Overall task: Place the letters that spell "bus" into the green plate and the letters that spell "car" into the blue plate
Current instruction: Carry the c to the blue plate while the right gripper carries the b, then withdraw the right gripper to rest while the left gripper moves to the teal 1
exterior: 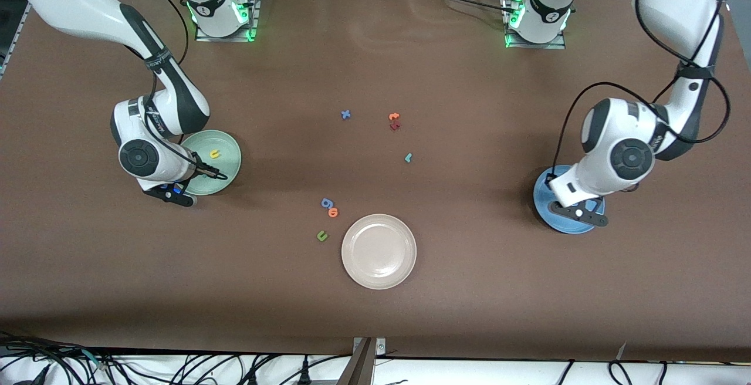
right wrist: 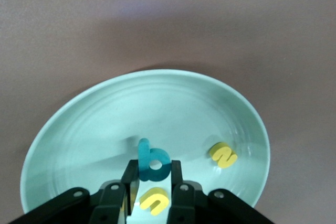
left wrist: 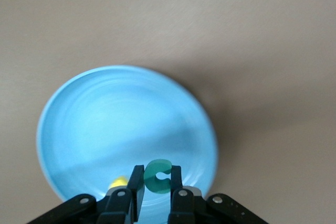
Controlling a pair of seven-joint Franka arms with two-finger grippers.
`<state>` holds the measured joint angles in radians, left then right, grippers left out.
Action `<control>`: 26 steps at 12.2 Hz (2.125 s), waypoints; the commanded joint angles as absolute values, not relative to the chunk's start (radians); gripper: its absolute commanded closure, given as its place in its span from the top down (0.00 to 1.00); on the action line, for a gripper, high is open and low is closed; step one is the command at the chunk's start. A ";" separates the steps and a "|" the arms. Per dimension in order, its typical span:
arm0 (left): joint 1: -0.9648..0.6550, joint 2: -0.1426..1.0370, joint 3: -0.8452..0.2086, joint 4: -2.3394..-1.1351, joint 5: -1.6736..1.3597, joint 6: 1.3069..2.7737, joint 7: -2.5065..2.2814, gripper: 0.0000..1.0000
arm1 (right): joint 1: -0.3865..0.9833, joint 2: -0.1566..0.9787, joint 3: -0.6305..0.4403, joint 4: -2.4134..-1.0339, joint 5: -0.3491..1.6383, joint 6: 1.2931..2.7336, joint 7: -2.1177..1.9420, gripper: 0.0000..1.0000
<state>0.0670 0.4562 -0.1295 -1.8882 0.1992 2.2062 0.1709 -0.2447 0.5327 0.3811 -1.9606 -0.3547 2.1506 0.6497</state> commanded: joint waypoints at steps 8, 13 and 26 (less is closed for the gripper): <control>0.215 0.462 -0.140 -2.077 0.192 2.450 0.385 0.23 | -0.249 0.454 0.590 -1.624 -0.337 1.616 0.583 1.00; 0.213 0.468 -0.140 -2.077 0.193 2.465 0.383 0.58 | -0.253 0.448 0.603 -1.427 -0.296 1.566 0.360 1.00; -0.018 0.399 -0.238 -2.037 0.110 2.347 -0.191 0.61 | -0.324 0.189 0.575 -1.489 -0.107 1.316 0.183 1.00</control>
<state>0.0331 0.4335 -0.2414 -2.0434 0.1337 2.3886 -0.0984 -0.3189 0.2879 0.5937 -1.3897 -0.1375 1.3013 0.2125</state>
